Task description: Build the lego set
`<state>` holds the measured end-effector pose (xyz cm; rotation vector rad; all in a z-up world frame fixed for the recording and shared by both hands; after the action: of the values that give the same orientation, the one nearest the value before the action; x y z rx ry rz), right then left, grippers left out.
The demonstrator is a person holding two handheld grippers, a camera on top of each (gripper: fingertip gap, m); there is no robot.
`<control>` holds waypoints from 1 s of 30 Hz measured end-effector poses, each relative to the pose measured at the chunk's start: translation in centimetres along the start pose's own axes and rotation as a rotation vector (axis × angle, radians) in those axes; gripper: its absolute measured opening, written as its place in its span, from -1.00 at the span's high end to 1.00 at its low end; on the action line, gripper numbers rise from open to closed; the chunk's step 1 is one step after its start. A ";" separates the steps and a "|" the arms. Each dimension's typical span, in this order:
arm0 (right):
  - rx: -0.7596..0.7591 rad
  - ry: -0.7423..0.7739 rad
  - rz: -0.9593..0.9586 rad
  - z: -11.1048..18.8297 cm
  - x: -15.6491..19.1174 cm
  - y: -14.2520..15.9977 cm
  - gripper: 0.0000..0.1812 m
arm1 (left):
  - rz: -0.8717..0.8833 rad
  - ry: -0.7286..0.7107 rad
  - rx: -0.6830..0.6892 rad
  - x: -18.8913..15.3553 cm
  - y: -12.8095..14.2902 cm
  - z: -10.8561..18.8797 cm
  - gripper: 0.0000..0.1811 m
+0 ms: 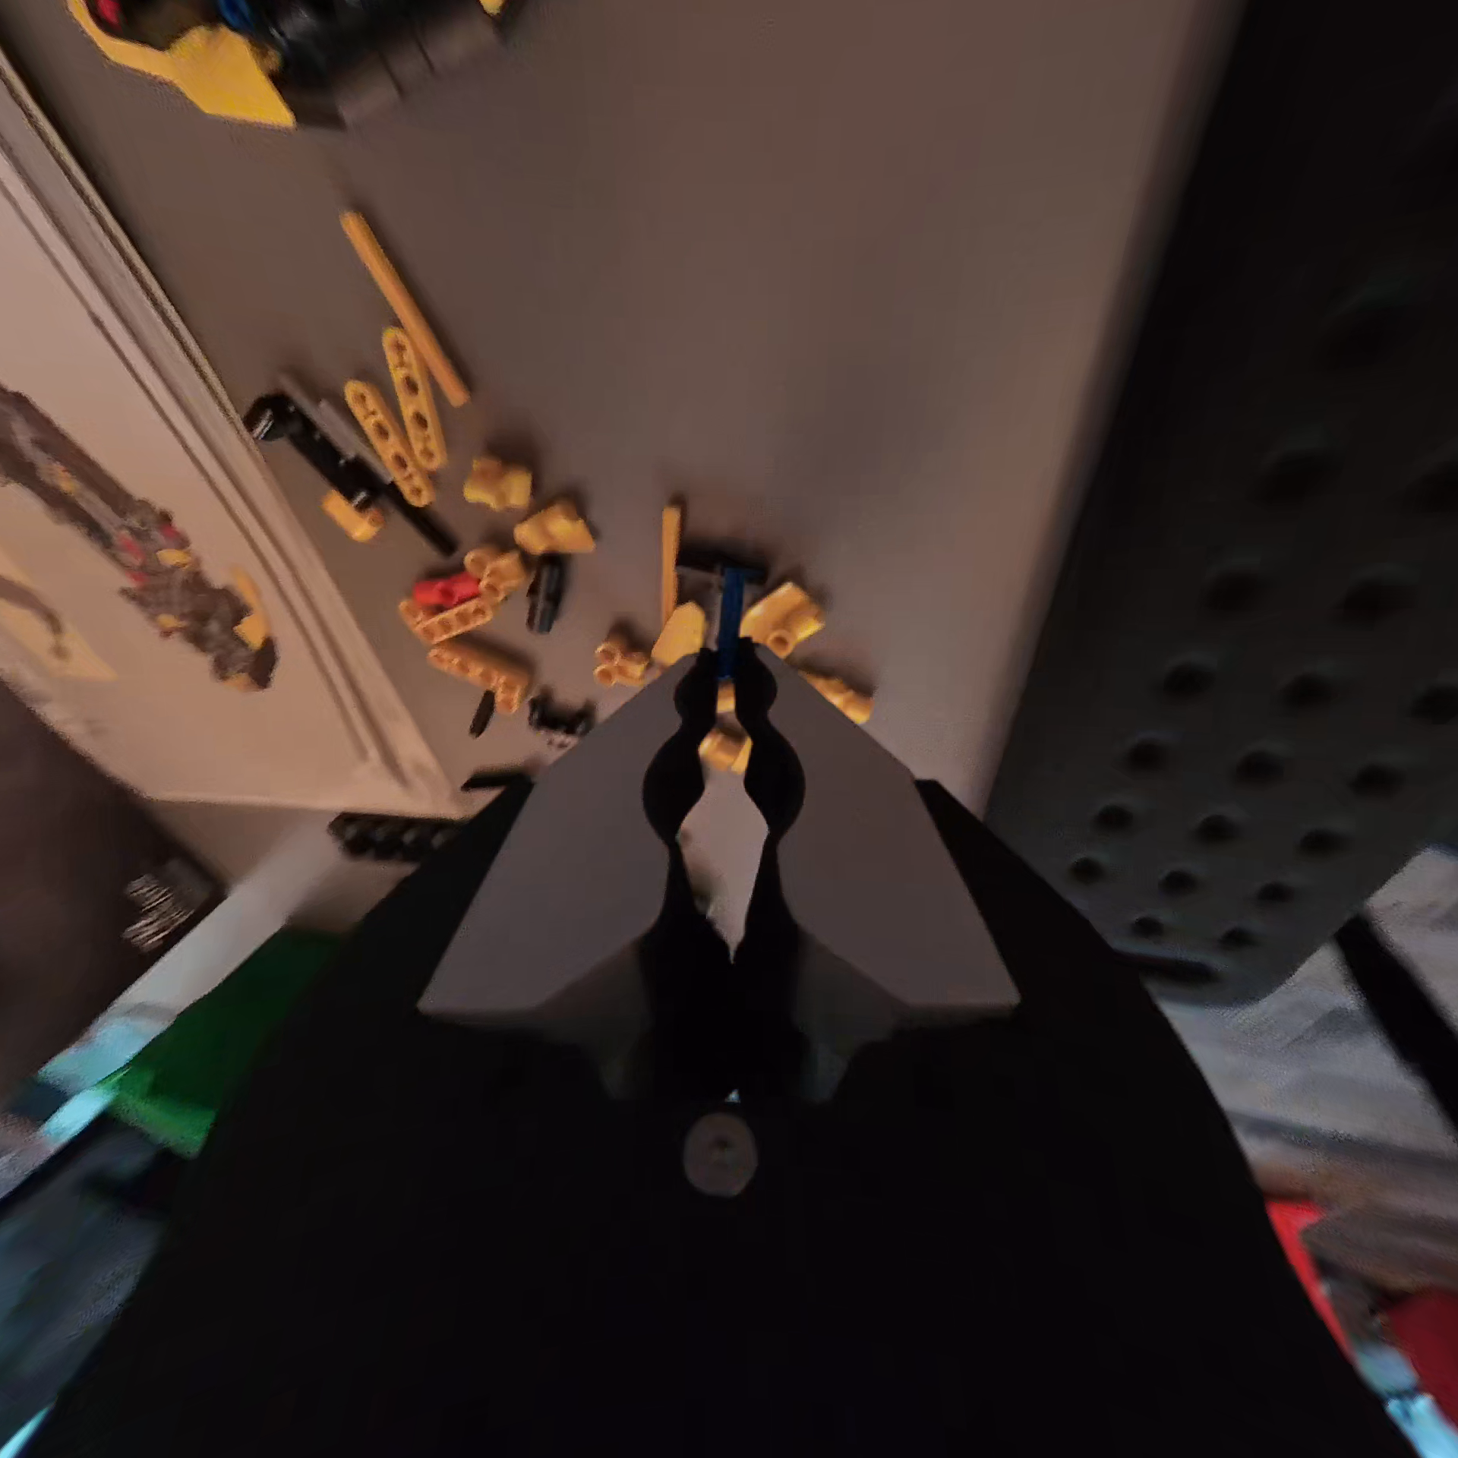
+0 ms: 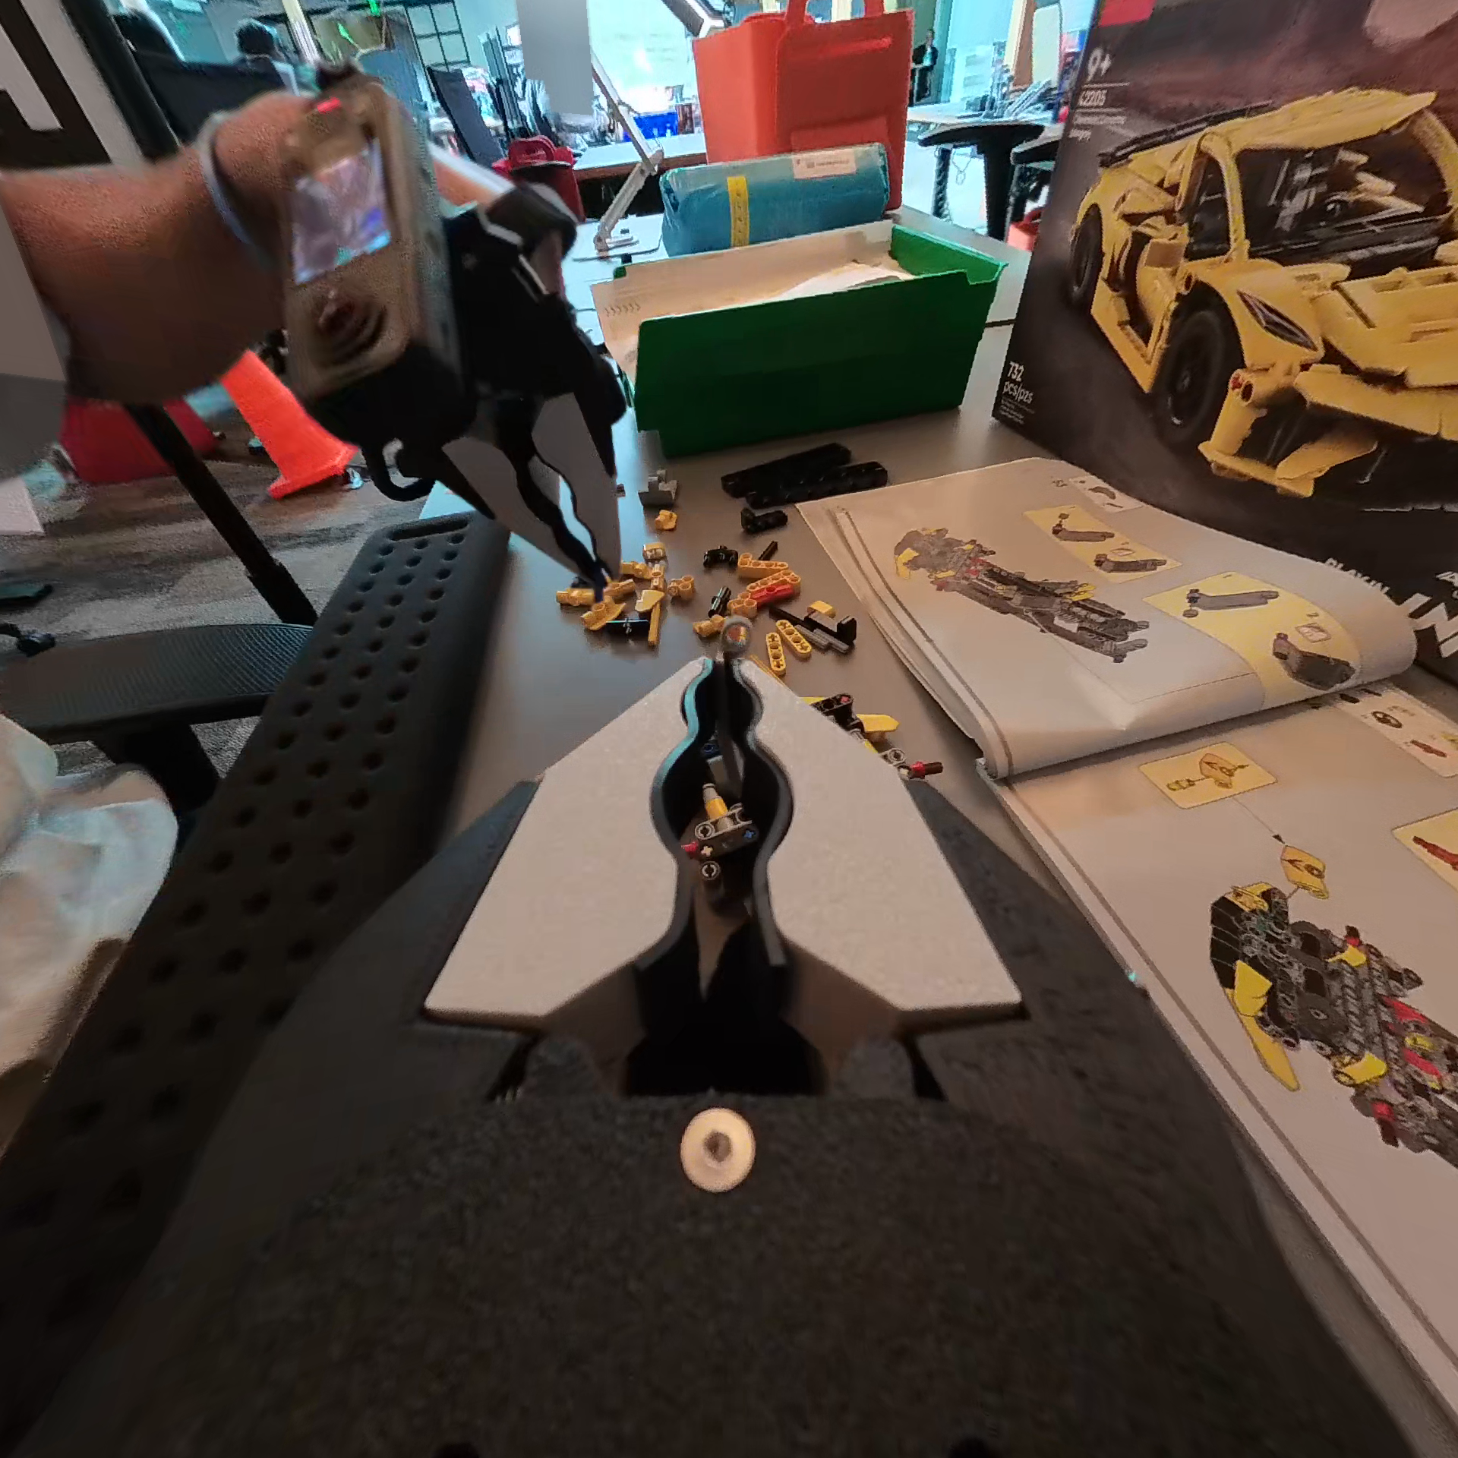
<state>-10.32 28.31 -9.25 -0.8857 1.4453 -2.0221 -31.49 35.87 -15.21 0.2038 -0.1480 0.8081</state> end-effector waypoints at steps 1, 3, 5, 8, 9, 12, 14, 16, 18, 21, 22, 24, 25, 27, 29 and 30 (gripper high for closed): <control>-0.003 0.007 0.009 0.0 0.1 -0.1 1.00 | -0.060 -0.034 0.071 0.0 0.3 0.0 0.97; -0.012 0.013 0.021 0.0 0.3 -0.3 1.00 | -0.250 -0.158 0.213 0.3 0.5 0.2 0.98; -0.022 0.016 0.026 0.1 0.4 -0.5 1.00 | -0.439 -0.273 0.309 0.7 -0.3 0.4 0.98; -0.042 0.017 0.024 0.4 0.4 -0.8 1.00 | -0.687 -0.447 0.384 1.7 -2.3 0.6 0.98; -0.051 0.015 0.020 0.5 0.4 -1.0 1.00 | -0.782 -0.502 0.404 2.1 -2.9 0.6 0.98; -0.071 0.008 0.013 0.7 0.5 -1.3 1.00 | -1.022 -0.597 0.499 2.9 -3.5 0.1 0.97; -0.076 0.003 0.011 0.8 0.5 -1.4 1.00 | -1.132 -0.627 0.573 3.6 -3.4 -0.1 0.99; -0.076 -0.001 0.006 0.9 0.5 -1.5 1.00 | -1.205 -0.632 0.609 3.9 -3.5 -0.3 0.98; -0.072 -0.005 0.003 0.8 0.5 -1.5 1.00 | -1.211 -0.622 0.670 4.2 -3.5 -0.4 0.98; -0.065 -0.010 0.000 0.8 0.5 -1.4 1.00 | -1.237 -0.570 0.691 4.3 -3.8 -0.8 0.99; -0.063 -0.011 -0.001 0.8 0.5 -1.4 1.00 | -1.227 -0.567 0.681 4.3 -4.0 -0.9 0.99; -0.058 -0.014 -0.003 0.8 0.5 -1.3 1.00 | -1.181 -0.549 0.655 4.2 -4.4 -1.0 0.98; -0.056 -0.013 -0.005 0.8 0.5 -1.2 1.00 | -1.156 -0.522 0.635 3.9 -4.5 -1.1 0.95; -0.055 -0.013 -0.007 0.8 0.4 -1.2 1.00 | -1.088 -0.440 0.574 3.0 -4.3 -1.3 0.96; -0.054 -0.016 -0.010 0.8 0.5 -1.2 0.99 | -0.990 -0.369 0.475 2.4 -4.2 -1.0 0.98; -0.053 -0.017 -0.011 0.8 0.5 -1.2 1.00 | -0.901 -0.302 0.420 1.9 -4.1 -0.7 0.99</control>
<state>-10.09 27.88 -7.82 -0.9319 1.4941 -1.9879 -27.18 34.62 -16.03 0.7302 -0.1487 -0.1064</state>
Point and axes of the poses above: each gripper's, where its closed fingertips meet, z back along the fingers, y out of its underside, x = y × z across the jaws, the point moved 4 cm from there along z, back along the fingers, and after that the axes turned 8 degrees about -z, right-handed, at the moved point
